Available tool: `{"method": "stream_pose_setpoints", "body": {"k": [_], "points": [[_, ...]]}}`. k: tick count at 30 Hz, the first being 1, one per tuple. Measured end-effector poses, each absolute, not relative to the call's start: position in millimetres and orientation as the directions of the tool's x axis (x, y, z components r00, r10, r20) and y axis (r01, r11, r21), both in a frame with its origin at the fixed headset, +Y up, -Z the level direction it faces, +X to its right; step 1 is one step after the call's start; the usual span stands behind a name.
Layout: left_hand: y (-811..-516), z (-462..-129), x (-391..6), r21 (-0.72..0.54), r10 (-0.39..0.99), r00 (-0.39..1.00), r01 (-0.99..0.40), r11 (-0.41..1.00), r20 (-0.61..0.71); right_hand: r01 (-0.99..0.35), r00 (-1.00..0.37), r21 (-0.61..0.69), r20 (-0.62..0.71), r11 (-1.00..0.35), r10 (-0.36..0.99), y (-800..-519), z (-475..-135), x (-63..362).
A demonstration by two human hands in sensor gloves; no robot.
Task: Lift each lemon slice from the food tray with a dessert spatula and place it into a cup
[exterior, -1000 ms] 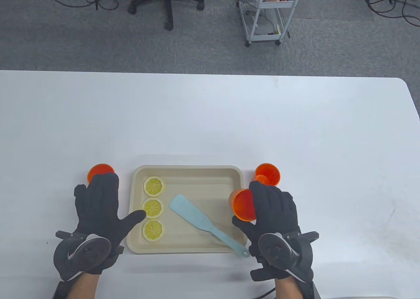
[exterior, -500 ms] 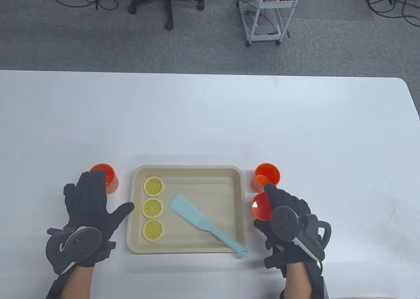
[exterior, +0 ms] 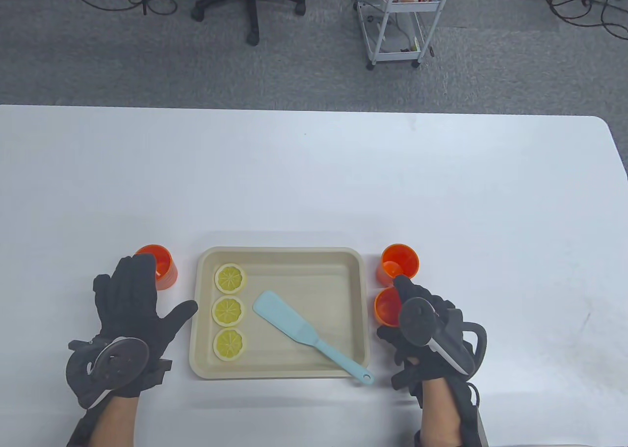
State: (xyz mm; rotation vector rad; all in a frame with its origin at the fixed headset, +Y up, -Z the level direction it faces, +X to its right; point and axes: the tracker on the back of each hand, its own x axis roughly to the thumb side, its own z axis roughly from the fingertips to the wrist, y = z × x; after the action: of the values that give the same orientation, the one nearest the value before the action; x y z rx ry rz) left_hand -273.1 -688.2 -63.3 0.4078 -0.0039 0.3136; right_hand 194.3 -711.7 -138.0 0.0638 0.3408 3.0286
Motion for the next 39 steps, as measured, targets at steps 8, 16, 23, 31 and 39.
{"method": "stream_pose_setpoints", "body": {"k": [8,16,23,31,39], "points": [[-688.2,-63.1,-273.9,0.387,0.294,0.954,-0.294,0.874,0.061,-0.064,-0.997,0.291,0.021,-0.954,0.074,-708.2,-134.0,195.9],[-690.5,-67.1,-280.3,0.374,0.308,0.951,-0.294,0.879,0.024,-0.126,-0.990,0.160,0.040,-0.979,0.134,-675.0,-116.4,194.5],[-698.5,-82.3,-295.3,0.300,0.371,0.922,-0.326,0.897,-0.107,-0.147,-0.973,-0.125,0.196,-0.981,0.120,-652.7,-98.8,165.0],[-722.2,-103.7,-305.8,0.172,0.414,0.882,-0.382,0.908,-0.224,-0.163,-0.950,-0.197,0.295,-0.967,0.100,-652.8,-90.1,145.1],[-734.7,-112.6,-304.5,0.107,0.391,0.879,-0.376,0.920,-0.273,-0.155,-0.948,-0.175,0.305,-0.972,0.096,-655.9,-92.3,142.1]]}}
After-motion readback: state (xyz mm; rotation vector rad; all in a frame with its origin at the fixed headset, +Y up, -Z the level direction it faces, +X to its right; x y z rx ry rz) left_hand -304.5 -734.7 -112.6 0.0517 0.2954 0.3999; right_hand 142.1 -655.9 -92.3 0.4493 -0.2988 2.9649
